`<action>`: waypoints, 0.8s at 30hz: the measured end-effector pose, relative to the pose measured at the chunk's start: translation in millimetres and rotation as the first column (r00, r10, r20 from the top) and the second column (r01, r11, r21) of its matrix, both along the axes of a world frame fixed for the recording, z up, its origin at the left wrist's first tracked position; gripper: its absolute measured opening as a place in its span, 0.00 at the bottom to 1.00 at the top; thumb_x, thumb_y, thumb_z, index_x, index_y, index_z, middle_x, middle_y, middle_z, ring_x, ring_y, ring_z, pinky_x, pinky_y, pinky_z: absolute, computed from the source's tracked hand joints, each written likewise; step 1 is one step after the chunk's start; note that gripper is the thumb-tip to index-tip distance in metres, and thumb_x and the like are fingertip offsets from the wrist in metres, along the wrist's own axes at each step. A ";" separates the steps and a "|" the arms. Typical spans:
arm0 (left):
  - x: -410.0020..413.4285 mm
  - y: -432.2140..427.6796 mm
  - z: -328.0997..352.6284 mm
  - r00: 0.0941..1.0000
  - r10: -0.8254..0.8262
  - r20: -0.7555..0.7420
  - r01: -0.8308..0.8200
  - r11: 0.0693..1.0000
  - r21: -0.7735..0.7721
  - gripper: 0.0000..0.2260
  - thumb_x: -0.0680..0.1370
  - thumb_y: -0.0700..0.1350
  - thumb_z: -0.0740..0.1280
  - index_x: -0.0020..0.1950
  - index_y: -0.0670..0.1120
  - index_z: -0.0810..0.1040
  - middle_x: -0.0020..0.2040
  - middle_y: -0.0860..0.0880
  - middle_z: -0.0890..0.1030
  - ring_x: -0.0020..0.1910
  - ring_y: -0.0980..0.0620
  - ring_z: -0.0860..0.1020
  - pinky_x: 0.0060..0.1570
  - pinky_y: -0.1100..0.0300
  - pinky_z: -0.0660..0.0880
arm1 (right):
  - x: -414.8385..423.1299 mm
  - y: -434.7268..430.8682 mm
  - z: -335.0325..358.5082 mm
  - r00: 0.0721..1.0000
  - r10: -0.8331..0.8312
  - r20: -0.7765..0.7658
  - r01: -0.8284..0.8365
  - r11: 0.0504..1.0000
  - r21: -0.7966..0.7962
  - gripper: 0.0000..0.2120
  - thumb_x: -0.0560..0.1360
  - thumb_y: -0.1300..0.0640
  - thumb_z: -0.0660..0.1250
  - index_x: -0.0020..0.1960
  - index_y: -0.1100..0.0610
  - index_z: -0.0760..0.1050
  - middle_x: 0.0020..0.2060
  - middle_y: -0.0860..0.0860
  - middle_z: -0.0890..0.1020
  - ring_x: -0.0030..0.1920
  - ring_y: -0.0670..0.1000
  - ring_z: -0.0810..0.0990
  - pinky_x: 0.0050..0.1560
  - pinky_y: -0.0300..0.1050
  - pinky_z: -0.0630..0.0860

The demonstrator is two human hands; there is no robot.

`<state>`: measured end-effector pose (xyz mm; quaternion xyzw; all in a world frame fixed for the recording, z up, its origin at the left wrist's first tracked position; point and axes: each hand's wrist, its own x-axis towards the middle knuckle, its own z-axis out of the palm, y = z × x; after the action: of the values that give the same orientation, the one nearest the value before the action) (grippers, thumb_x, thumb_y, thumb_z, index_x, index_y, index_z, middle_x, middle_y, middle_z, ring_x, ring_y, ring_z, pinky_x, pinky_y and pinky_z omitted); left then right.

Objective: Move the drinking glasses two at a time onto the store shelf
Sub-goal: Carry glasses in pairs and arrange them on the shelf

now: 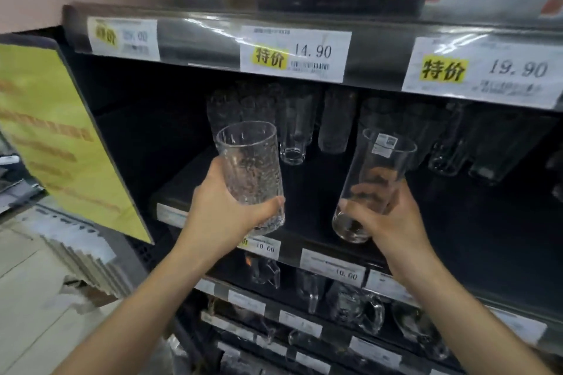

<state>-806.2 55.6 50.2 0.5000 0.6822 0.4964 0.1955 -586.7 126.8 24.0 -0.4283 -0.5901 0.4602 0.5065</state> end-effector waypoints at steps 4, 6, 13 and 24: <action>-2.7 15.7 -0.6 0.997 -0.076 -0.007 0.076 0.997 0.009 0.30 0.63 0.53 0.81 0.59 0.58 0.69 0.48 0.64 0.77 0.45 0.70 0.75 0.35 0.77 0.70 | 3.5 -3.5 0.8 0.996 -0.093 0.004 0.093 0.996 0.003 0.25 0.68 0.62 0.78 0.57 0.44 0.71 0.49 0.50 0.83 0.47 0.47 0.85 0.44 0.41 0.77; -3.8 22.6 -0.9 0.988 -0.151 0.002 0.151 0.988 0.010 0.31 0.63 0.53 0.81 0.60 0.58 0.69 0.49 0.63 0.77 0.47 0.68 0.75 0.39 0.75 0.69 | 5.8 -9.8 0.5 0.984 -0.178 -0.003 0.178 0.984 0.004 0.25 0.68 0.62 0.77 0.57 0.45 0.71 0.49 0.50 0.83 0.47 0.47 0.84 0.44 0.40 0.77; 3.3 34.2 1.0 0.920 -0.391 0.029 0.391 0.920 0.004 0.29 0.64 0.52 0.81 0.60 0.58 0.70 0.50 0.62 0.79 0.48 0.66 0.77 0.44 0.68 0.73 | 23.5 -43.3 5.5 0.906 -0.423 -0.025 0.423 0.906 -0.001 0.23 0.69 0.61 0.77 0.57 0.44 0.71 0.48 0.48 0.83 0.45 0.43 0.84 0.37 0.35 0.78; 45.3 45.5 -13.1 0.861 -0.509 0.019 0.508 0.861 0.018 0.29 0.64 0.50 0.81 0.60 0.55 0.72 0.51 0.59 0.80 0.50 0.63 0.79 0.45 0.67 0.73 | 73.3 -68.5 2.8 0.804 -0.593 0.042 0.592 0.806 0.023 0.25 0.68 0.57 0.78 0.59 0.46 0.71 0.49 0.49 0.84 0.48 0.47 0.84 0.44 0.42 0.79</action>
<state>-760.9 101.2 37.2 0.6574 0.5209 0.4373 0.3244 -513.4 58.3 26.8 -0.5993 -0.4409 0.2665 0.6127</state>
